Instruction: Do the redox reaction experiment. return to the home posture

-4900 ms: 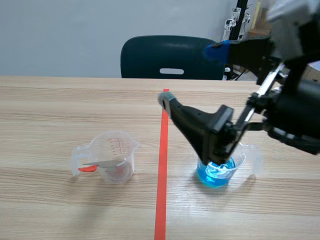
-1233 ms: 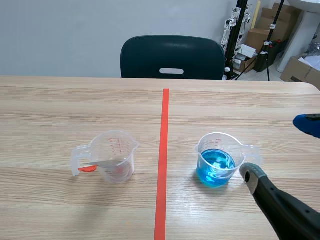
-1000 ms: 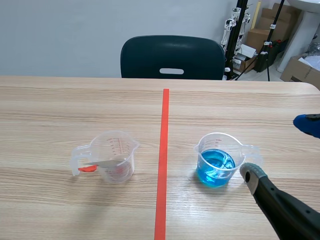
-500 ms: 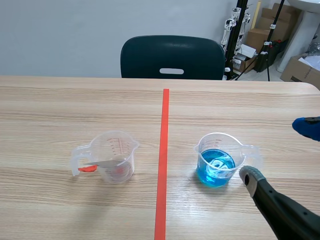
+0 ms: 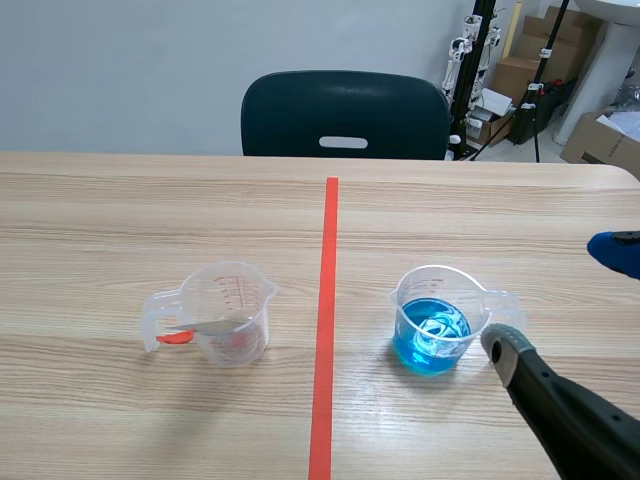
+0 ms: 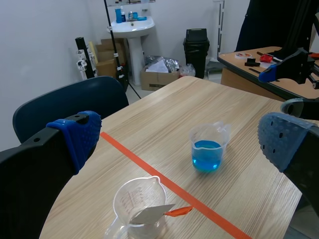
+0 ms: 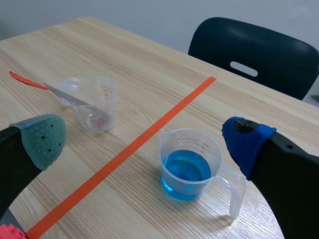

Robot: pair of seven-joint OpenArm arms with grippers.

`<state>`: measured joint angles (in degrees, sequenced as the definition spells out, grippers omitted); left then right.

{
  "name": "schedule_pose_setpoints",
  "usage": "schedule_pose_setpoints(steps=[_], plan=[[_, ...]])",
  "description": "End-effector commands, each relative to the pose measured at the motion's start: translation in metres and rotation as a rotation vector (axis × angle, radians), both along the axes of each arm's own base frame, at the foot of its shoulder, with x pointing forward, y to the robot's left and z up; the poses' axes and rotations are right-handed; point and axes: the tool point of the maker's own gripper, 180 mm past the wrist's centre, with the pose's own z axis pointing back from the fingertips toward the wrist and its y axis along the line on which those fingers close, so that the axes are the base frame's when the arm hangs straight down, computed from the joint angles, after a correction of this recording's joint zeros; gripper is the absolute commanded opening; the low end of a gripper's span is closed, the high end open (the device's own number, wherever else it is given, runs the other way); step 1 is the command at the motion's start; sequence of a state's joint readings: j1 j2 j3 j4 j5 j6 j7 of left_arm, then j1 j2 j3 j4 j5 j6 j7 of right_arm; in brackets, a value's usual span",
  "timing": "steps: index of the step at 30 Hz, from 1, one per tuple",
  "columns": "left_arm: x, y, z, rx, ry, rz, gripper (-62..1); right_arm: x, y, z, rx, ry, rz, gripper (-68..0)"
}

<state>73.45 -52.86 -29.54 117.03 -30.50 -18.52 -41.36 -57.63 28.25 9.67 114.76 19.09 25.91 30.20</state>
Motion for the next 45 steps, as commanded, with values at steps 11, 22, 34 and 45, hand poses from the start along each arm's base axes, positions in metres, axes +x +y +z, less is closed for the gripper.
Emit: schedule_pose_setpoints(steps=[11,22,34,45], plan=[[0.017,0.005,-0.005,0.067,-0.023,0.067,1.4,0.004,0.001,0.010,0.011,-0.031,0.000,0.4],[0.034,0.019,-0.037,0.198,0.039,0.103,1.4,0.004,0.001,0.006,-0.003,-0.014,-0.001,0.4],[0.036,0.023,-0.055,0.301,0.064,0.114,1.4,0.002,0.003,-0.001,-0.074,-0.024,0.018,0.4],[0.043,0.022,-0.074,0.369,0.096,0.118,1.4,0.003,0.001,-0.001,-0.076,-0.027,0.008,0.4]])
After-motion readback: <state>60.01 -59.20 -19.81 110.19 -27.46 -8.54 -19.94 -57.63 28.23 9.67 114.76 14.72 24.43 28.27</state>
